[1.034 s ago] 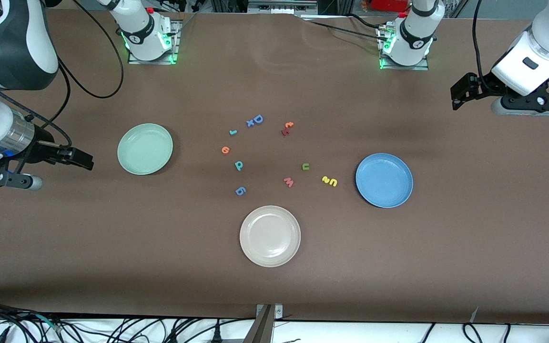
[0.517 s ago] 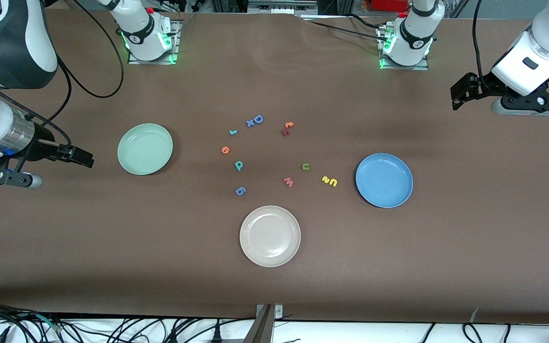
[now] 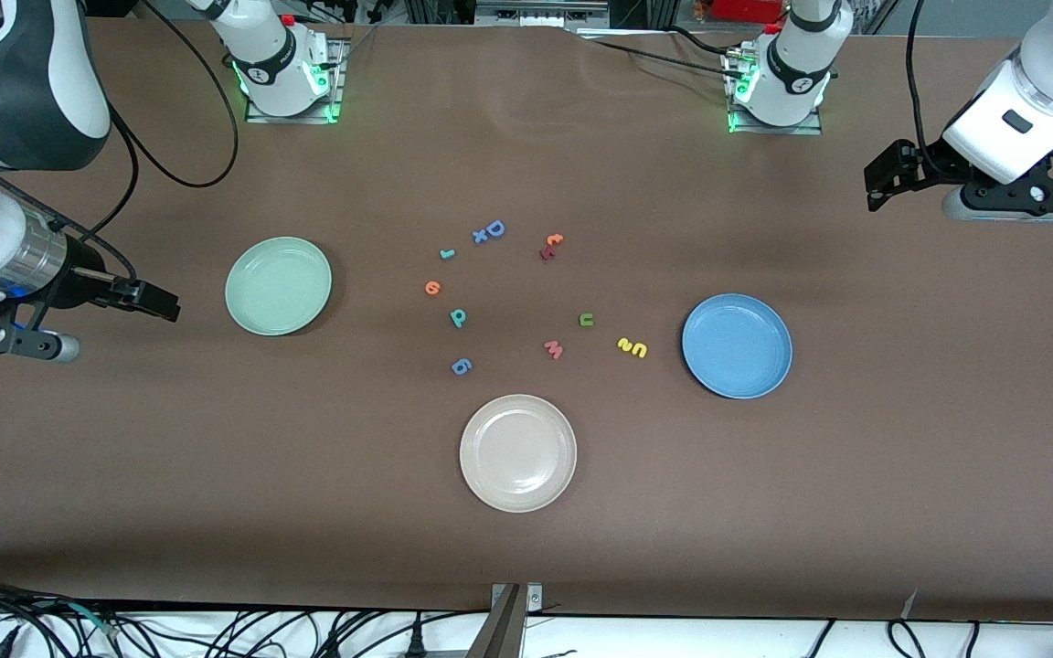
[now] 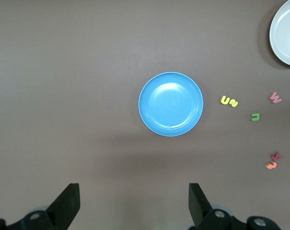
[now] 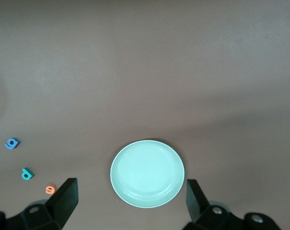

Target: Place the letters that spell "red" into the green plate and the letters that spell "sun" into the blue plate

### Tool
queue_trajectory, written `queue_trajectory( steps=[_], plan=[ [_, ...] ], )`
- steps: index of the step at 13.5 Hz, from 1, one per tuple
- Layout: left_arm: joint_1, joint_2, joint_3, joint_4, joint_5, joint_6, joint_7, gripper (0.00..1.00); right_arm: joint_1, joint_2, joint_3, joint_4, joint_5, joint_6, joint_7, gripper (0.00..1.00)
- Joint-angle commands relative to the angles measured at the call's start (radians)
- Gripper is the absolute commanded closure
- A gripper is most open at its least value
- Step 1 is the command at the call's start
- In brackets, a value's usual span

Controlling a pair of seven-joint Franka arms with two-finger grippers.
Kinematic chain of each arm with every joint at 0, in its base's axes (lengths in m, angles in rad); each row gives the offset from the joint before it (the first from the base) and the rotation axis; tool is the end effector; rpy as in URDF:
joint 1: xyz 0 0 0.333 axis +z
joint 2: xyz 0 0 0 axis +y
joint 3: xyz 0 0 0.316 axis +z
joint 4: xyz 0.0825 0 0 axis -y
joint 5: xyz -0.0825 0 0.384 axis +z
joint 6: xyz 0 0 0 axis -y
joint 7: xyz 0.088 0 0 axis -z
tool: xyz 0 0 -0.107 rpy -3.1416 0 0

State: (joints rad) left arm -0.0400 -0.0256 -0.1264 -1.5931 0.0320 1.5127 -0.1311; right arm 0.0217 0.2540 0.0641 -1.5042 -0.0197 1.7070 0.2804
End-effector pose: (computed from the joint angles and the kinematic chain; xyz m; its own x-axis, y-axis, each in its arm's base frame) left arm 0.5332 -0.0868 0.6231 0.9982 -0.0331 -0.0499 -0.0352 -0.9985 -0.0421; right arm 0.6324 0.0483 0.5166 0.9802 -0.1921 -0.0478 -0.1914 -0.9814 0.0172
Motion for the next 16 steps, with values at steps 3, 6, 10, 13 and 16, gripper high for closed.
queue_trajectory(
  steps=[3, 6, 10, 13, 16],
  plan=[
    [-0.008, -0.001, -0.001, -0.001, 0.023, 0.009, -0.010, 0.00, -0.003, -0.021, 0.006, -0.011, -0.014, -0.004, 0.010, 0.00],
    [-0.008, 0.003, -0.002, -0.001, 0.023, 0.009, -0.010, 0.00, -0.003, -0.021, 0.005, -0.011, -0.014, -0.004, 0.010, 0.01],
    [-0.008, 0.004, -0.012, -0.001, 0.023, 0.011, -0.010, 0.00, -0.003, -0.019, 0.006, -0.011, -0.014, -0.004, 0.013, 0.01],
    [-0.008, 0.004, -0.013, -0.001, 0.023, 0.011, -0.010, 0.00, -0.003, -0.021, 0.006, -0.013, -0.014, -0.004, 0.011, 0.01],
    [-0.008, 0.004, -0.013, -0.001, 0.023, 0.009, -0.010, 0.00, -0.003, -0.021, 0.006, -0.013, -0.014, -0.004, 0.011, 0.01]
  ],
)
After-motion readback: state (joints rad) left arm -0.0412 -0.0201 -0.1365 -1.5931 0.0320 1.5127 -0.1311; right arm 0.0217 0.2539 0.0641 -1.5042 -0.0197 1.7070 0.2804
